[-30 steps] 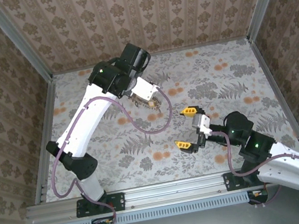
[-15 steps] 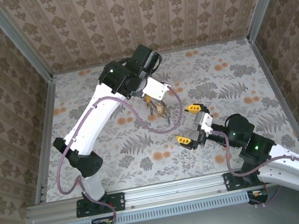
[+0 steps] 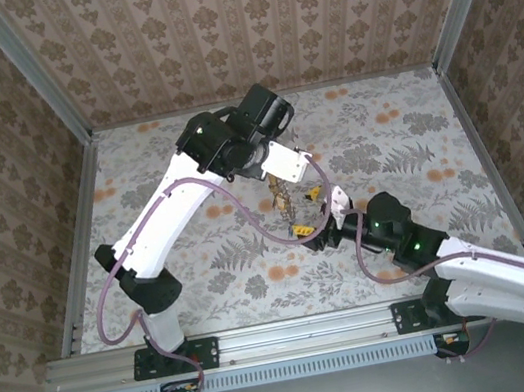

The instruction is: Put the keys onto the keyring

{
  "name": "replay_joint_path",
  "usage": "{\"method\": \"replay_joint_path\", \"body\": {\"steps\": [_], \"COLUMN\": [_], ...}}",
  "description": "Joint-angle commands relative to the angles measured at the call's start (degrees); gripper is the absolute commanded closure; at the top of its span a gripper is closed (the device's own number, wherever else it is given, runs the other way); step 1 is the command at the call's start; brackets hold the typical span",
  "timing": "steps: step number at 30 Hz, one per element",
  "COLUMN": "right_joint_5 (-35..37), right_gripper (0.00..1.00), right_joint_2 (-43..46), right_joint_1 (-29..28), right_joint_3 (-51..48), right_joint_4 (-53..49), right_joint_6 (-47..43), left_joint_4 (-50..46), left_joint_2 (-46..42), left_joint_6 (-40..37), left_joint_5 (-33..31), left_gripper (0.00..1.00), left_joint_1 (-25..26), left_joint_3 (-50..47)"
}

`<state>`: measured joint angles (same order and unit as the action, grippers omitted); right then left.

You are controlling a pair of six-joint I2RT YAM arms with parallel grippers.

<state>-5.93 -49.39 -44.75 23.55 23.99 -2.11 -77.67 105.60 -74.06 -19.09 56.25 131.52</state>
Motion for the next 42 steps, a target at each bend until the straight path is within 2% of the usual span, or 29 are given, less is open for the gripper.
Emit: {"method": "replay_joint_path", "body": {"steps": [1, 5, 10, 16, 21, 31, 33, 36, 38, 42], "right_joint_5": [1.4, 2.1, 0.9, 1.5, 0.6, -0.7, -2.0, -4.9, -7.7, -17.8], "right_gripper": [0.27, 0.33, 0.30, 0.57, 0.67, 0.85, 0.87, 0.97, 0.98, 1.00], "right_joint_2": [-2.6, -6.4, -7.4, -7.0, -6.7, -5.4, -5.4, -5.5, -5.6, -6.3], "right_joint_1": [0.3, -0.8, -2.6, -2.7, -2.6, -2.4, -2.4, -2.1, -1.9, -1.3], "right_joint_3": [1.8, 0.0, -0.1, 0.6, 1.0, 1.9, 2.4, 2.9, 3.4, 5.7], "right_joint_4": [7.1, 16.6, 20.3, 16.8, 14.3, 6.3, 4.8, 2.8, 1.3, -3.5], "right_joint_6": [6.6, 13.2, 12.9, 10.7, 10.5, 11.4, 11.4, 11.8, 12.6, 14.7], "left_joint_4": [-0.3, -0.6, -1.7, -3.3, -6.2, -9.1, -10.0, -11.7, -13.4, -16.0], "left_joint_2": [-3.7, -4.0, -4.0, -4.6, -4.7, -7.9, -8.6, -9.3, -9.9, -11.5], "left_joint_6": [3.2, 4.3, 4.9, 5.8, 7.0, 11.7, 12.4, 13.8, 14.8, 17.3], "left_joint_5": [3.5, 3.0, 2.3, 2.6, 3.4, 5.0, 5.7, 6.7, 7.9, 9.3], "left_gripper": [1.00, 1.00, 1.00, 1.00, 1.00, 1.00, 1.00, 1.00, 1.00, 1.00], "left_joint_1": [0.3, 0.4, 0.4, 0.4, 0.3, -0.5, -0.5, -0.5, -0.4, -0.1], "left_joint_3": [-0.2, -0.8, -0.7, -0.8, -1.3, -8.6, -9.7, -10.8, -11.6, -14.8]}}
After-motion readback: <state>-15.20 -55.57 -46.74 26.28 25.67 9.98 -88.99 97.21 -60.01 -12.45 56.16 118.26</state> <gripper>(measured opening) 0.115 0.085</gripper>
